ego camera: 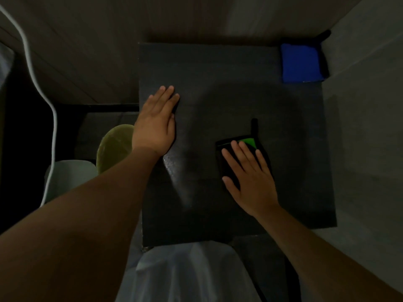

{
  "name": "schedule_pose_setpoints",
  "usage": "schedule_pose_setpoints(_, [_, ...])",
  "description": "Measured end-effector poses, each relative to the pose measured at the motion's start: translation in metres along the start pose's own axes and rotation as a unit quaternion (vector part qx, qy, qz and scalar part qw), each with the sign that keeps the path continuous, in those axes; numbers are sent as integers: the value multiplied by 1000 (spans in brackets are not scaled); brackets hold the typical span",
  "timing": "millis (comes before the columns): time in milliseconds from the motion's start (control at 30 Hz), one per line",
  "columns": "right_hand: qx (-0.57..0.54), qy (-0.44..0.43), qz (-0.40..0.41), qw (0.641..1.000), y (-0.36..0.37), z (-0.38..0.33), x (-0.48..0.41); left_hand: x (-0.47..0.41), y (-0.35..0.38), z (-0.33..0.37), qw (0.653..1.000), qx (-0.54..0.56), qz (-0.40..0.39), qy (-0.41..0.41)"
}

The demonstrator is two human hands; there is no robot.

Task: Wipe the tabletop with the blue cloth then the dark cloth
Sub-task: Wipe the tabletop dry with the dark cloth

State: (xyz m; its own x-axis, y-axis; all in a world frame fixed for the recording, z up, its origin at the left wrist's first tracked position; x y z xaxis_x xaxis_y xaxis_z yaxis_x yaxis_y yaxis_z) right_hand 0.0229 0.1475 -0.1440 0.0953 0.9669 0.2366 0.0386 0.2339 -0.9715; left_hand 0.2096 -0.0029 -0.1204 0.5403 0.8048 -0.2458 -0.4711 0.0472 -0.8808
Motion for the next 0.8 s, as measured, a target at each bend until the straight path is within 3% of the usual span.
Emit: schedule_pose_setpoints(800, [-18,223,52,973,-1,145,10,0,0,6,1000,-22,-14,16])
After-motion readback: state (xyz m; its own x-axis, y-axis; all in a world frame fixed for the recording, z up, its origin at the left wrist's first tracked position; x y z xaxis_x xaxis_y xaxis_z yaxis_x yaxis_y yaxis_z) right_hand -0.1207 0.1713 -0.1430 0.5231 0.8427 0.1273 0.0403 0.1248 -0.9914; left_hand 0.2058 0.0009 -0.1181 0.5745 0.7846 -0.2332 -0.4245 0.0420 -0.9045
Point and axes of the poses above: each hand's wrist, its own x-axis away from the middle knuckle, its own y-axis out of the palm, z = x × y, the point moved 9 cm from there along -x, towards the middle knuckle, and after that the axes turned 14 degrees about y, right-handed, at the moved point
